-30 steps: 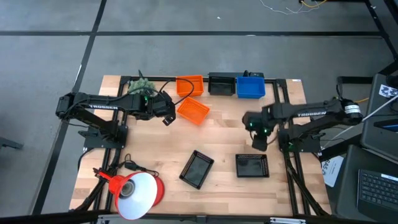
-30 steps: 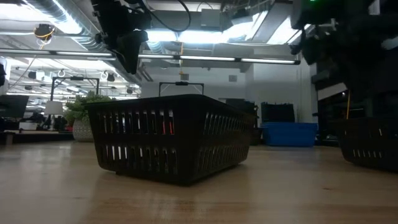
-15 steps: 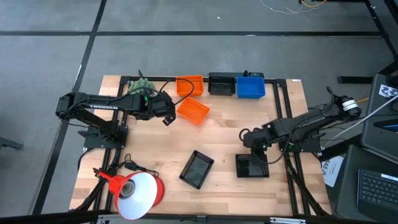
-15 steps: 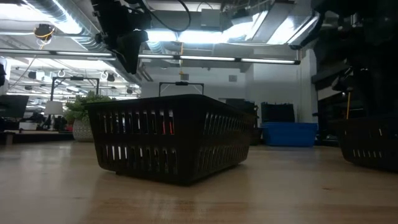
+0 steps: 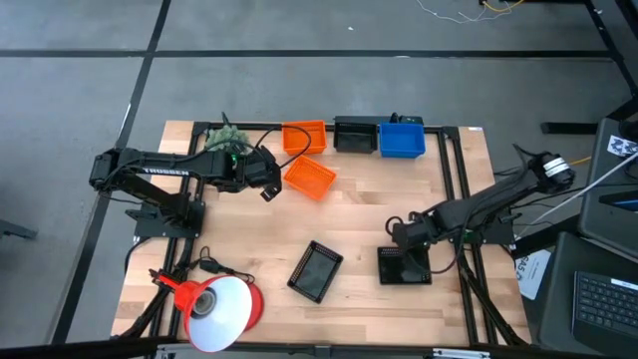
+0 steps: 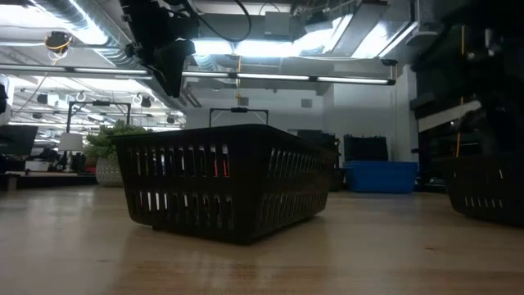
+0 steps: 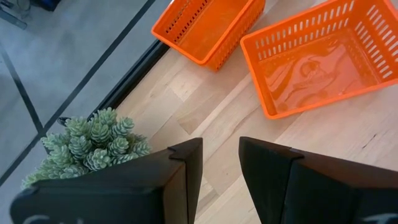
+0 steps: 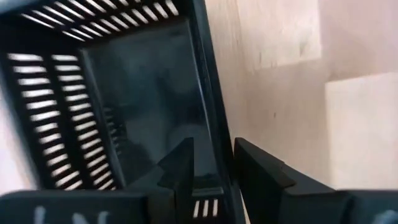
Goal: Stack baskets by color
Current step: Stack the right black bin on the top black bin
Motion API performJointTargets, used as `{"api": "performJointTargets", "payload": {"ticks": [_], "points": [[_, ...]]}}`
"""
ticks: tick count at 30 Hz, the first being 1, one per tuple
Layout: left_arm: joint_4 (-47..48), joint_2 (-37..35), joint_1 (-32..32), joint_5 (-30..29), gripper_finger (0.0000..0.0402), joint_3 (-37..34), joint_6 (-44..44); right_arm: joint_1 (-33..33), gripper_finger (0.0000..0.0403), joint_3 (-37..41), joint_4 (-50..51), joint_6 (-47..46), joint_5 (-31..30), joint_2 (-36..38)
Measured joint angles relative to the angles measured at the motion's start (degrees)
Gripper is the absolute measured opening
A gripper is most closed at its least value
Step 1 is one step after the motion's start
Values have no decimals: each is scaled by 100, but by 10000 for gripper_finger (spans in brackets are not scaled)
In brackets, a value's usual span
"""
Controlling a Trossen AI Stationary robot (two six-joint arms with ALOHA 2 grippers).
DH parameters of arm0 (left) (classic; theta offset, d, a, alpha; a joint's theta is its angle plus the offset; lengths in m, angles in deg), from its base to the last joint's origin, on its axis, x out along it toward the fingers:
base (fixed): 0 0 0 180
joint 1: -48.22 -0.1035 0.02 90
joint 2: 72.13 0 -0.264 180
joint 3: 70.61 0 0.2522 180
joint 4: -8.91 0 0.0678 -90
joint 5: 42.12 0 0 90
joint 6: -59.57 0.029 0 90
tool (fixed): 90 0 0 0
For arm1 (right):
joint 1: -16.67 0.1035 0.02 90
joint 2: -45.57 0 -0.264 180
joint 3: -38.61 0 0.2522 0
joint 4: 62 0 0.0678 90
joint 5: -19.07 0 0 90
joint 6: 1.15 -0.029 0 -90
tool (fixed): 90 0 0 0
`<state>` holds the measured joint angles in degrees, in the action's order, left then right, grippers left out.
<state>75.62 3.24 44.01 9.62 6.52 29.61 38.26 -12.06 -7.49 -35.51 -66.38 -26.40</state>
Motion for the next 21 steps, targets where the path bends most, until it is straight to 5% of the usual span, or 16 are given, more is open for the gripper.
{"api": "performJointTargets", "payload": {"ticks": [6,10,13,21], "points": [[0,0,0,-2,98,0,0,2,95,127,-772,-360,-325,-368],[-4,0,0,0,98,0,4,6,23,-181,-990,214,-277,-527],[-9,0,0,-2,98,0,6,-27,8,-632,-728,994,-634,-548],[-11,0,0,-1,98,0,9,-1159,4,-2408,305,3649,-4153,-545]]}}
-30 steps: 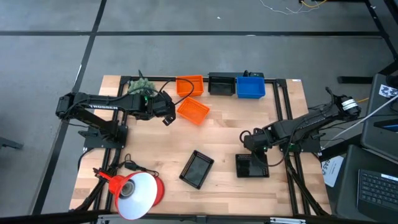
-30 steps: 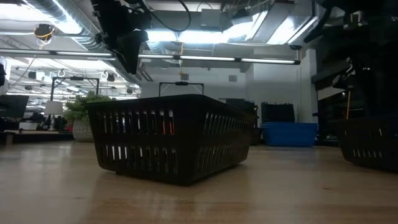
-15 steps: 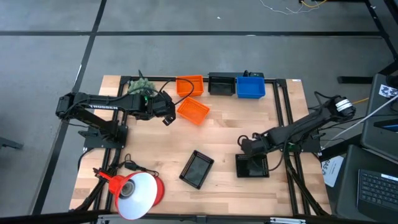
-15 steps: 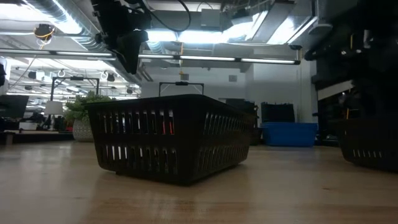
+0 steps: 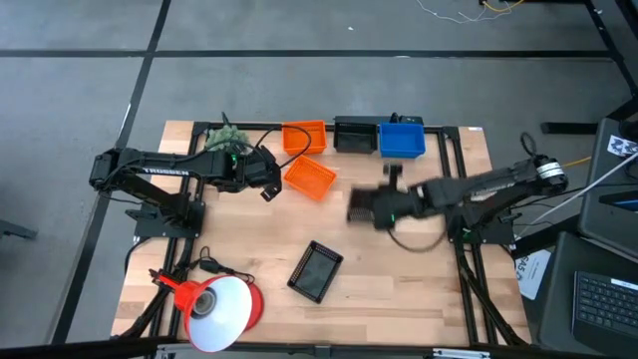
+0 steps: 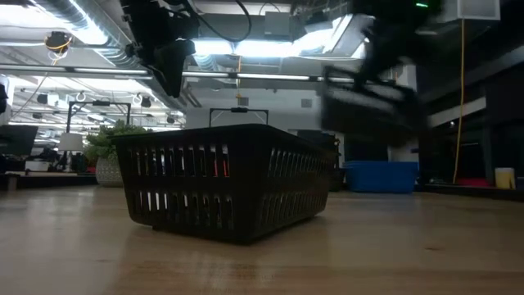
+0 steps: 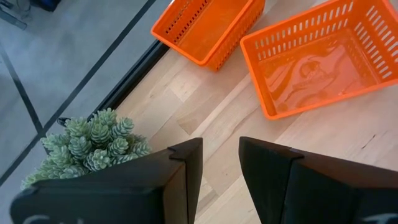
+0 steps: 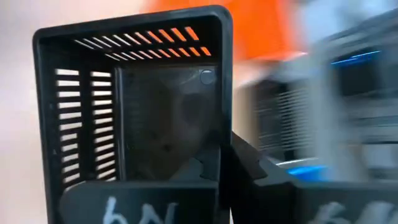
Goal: Stack baskets by color
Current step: Stack the right black bin on the top black bin
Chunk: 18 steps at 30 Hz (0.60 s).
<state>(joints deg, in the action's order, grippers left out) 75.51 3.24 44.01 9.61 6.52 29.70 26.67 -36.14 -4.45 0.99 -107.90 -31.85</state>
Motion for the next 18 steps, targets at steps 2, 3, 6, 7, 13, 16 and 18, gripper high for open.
{"api": "performJointTargets", "payload": {"ticks": [2,3,6,7,13,16,18], "points": [[0,0,0,-1,98,0,0,-512,3,-381,-271,929,-403,3],[0,0,0,-1,98,0,0,-820,3,-556,-485,1343,-397,3],[0,0,0,1,98,0,2,-1846,2,-1046,-1081,2327,432,3],[0,0,0,0,98,0,2,-2210,2,-1171,-1210,2552,856,-15],[1,0,-1,-1,98,0,5,-4023,2,-1817,-1170,3043,2598,-592],[2,0,0,-1,98,0,48,-4460,2,-2159,-1153,3379,3237,-1147],[1,0,0,-1,98,0,48,-4632,1,-2494,-1066,3602,3539,-1617]]}}
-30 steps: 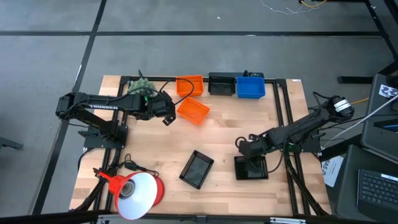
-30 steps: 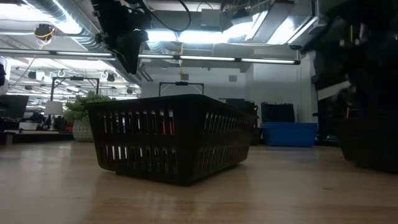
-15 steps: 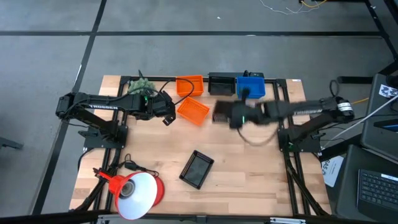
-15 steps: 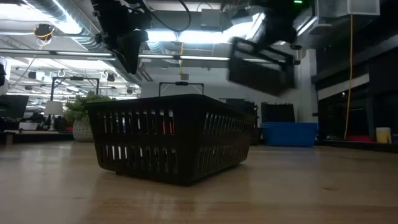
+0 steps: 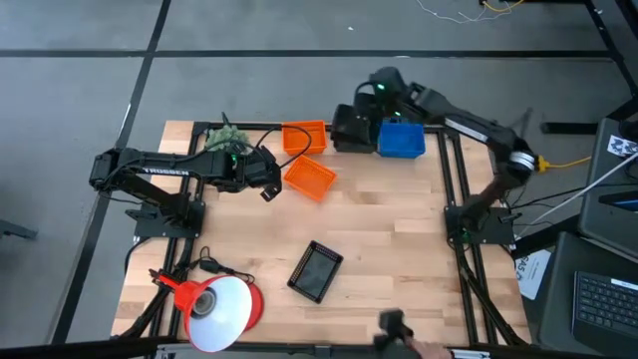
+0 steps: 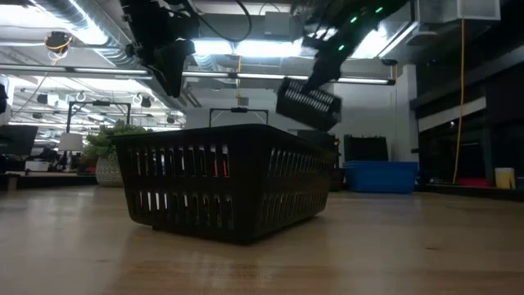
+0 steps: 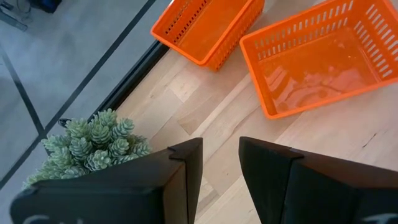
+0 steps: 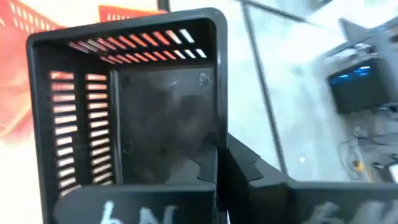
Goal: Stack baskets by color
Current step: Stack the right black bin on the top black bin
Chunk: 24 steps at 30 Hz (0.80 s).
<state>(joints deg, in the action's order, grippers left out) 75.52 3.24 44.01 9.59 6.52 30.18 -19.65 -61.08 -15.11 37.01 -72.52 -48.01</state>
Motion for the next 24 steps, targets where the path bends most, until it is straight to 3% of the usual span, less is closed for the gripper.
{"api": "performJointTargets", "payload": {"ticks": [7,12,17,24], "points": [[-1,0,0,0,98,0,-4,-441,1,-1822,1745,402,89,-1819],[-1,0,0,0,98,0,-7,-557,1,-2836,2521,414,226,-2543],[2,0,0,0,98,0,-7,-632,1,-3215,2862,433,523,-2839],[-1,0,0,0,98,0,-9,-672,2,-3088,3078,436,769,-3092]]}}
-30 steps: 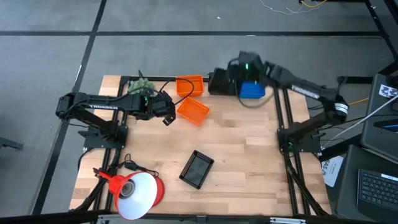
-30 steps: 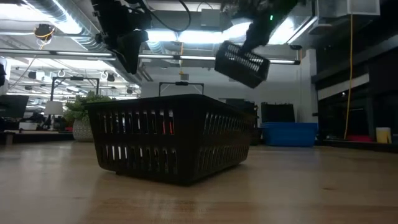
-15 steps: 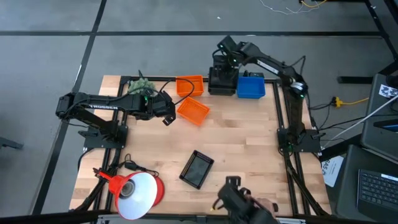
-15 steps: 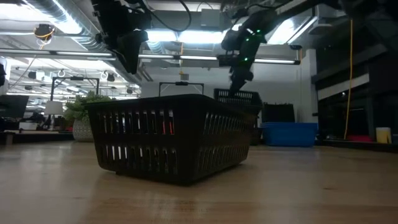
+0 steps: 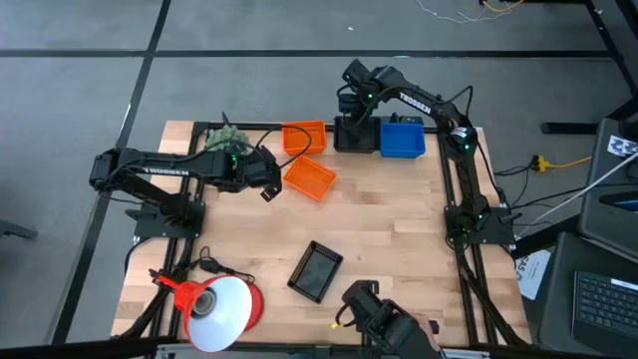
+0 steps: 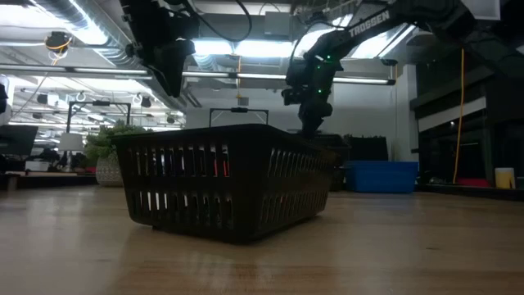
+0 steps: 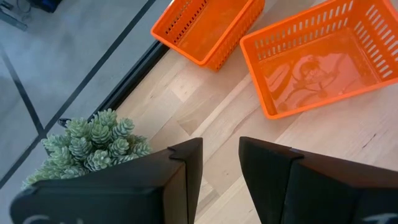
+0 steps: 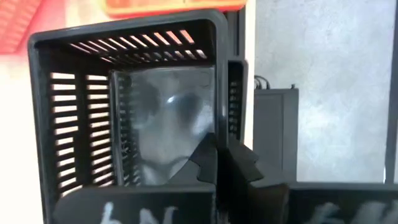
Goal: Stack baskets by color
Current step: Stack the right black bin on the top black bin, then stack the bottom black bin on the top black bin
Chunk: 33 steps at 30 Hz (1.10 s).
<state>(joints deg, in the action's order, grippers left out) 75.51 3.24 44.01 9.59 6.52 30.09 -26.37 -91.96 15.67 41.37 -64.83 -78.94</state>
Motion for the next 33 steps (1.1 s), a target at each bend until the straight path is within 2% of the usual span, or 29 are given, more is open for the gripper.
{"api": "performJointTargets", "payload": {"ticks": [5,19,29,33], "points": [[1,0,-1,0,98,0,-40,1,16,0,-333,1,3,-35],[0,0,0,0,98,0,-42,-36,19,2,-185,1,1,-35],[2,0,0,0,98,0,-39,-36,105,9,-44,-12,-151,-35],[2,0,0,0,98,0,-39,-36,124,9,-55,-7,-196,-35]]}}
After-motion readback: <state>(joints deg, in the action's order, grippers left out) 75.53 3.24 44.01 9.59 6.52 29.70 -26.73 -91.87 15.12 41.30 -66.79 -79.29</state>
